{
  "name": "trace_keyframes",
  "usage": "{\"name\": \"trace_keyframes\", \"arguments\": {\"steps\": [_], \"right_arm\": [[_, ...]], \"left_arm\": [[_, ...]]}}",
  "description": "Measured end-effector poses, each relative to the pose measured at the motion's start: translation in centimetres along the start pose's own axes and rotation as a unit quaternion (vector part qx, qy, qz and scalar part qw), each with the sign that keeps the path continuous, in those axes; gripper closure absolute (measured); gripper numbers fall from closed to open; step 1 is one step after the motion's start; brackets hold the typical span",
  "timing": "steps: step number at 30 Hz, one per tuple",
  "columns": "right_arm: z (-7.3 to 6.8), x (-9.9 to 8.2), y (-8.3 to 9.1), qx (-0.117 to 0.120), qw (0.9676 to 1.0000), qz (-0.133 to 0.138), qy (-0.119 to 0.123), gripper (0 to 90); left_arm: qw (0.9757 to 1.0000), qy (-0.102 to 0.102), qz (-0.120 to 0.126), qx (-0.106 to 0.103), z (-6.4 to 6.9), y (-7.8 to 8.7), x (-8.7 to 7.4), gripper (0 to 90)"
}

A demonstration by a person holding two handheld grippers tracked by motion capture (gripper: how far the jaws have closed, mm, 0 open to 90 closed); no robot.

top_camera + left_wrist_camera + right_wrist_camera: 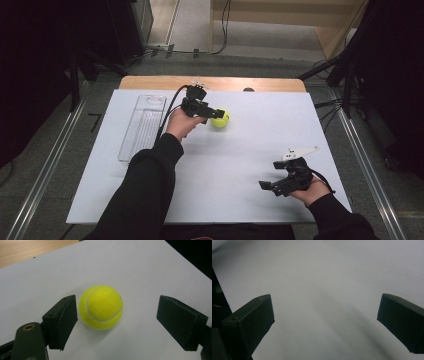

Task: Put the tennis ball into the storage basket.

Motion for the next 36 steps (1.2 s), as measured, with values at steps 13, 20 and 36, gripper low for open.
{"name": "trace_keyframes", "arguments": {"steps": [13, 20, 36], "right_arm": [[0.2, 0.0, 0.1, -0.001, 1.0, 0.002, 0.0, 0.0], [0.1, 0.0, 0.1, 0.0, 1.0, 0.001, 0.0, 0.0], [0.1, -0.1, 0.2, 0.0, 1.0, 0.002, 0.001, 0.0]], "left_arm": [[0.9998, -0.005, -0.007, 0.017, -0.6, -1.6, 1.4, 17.7], [0.9997, -0.002, -0.004, 0.023, -0.8, -2.5, 2.0, 17.6], [0.9995, -0.01, -0.014, 0.028, -0.8, -3.8, 2.7, 0.0]]}}
Point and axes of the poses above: each handheld gripper's, and its own axes: y roughly backward along the jaws, x roughly out of its top, z roughly to its right, the point moved 10 cm from there along -y, roughly forward along the jaws
